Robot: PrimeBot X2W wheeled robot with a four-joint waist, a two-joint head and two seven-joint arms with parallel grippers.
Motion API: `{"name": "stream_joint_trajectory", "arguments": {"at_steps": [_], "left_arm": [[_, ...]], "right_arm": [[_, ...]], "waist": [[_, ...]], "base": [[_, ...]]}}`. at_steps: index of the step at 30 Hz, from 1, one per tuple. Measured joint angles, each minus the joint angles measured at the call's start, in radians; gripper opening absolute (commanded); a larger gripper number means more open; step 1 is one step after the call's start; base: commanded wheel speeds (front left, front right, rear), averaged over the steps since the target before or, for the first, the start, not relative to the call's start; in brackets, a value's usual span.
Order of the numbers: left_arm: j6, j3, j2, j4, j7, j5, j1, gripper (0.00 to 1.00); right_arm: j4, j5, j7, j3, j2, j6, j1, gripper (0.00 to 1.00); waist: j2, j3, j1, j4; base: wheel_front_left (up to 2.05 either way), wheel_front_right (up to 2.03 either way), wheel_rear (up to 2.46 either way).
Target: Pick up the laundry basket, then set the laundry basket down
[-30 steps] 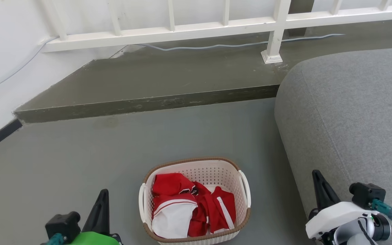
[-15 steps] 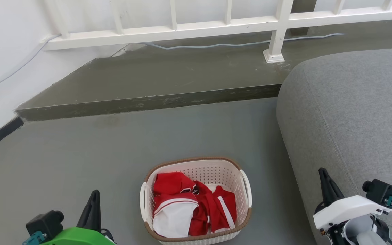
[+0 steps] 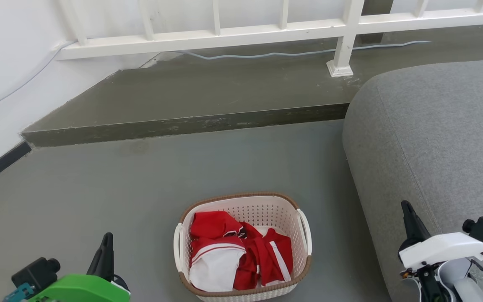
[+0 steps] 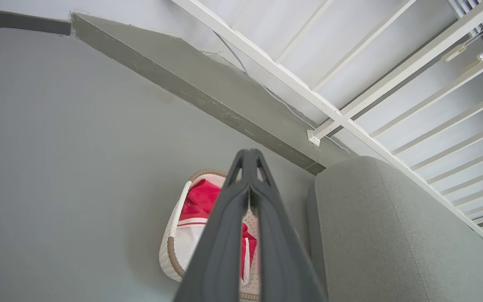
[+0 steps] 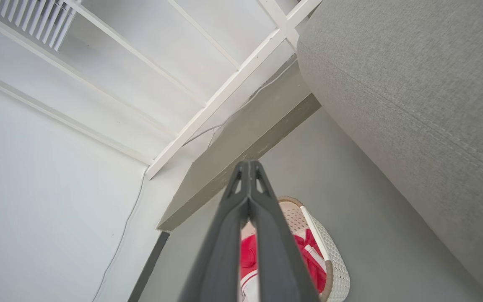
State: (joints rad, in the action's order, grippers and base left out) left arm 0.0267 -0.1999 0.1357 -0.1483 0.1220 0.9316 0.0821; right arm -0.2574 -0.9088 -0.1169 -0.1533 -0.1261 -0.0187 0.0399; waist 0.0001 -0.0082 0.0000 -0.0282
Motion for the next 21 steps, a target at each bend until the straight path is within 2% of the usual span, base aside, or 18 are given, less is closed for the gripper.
{"name": "stream_joint_trajectory", "arguments": {"at_steps": [21], "left_arm": [[-0.045, 0.072, -0.018, -0.037, -0.066, 0.263, -0.043, 0.00]], "right_arm": [[-0.002, -0.264, 0.072, 0.088, 0.020, 0.045, -0.035, 0.00]], "waist": [[0.0000, 0.004, 0.0000, 0.010]], "base": [[0.00, 0.00, 0.00]]}}
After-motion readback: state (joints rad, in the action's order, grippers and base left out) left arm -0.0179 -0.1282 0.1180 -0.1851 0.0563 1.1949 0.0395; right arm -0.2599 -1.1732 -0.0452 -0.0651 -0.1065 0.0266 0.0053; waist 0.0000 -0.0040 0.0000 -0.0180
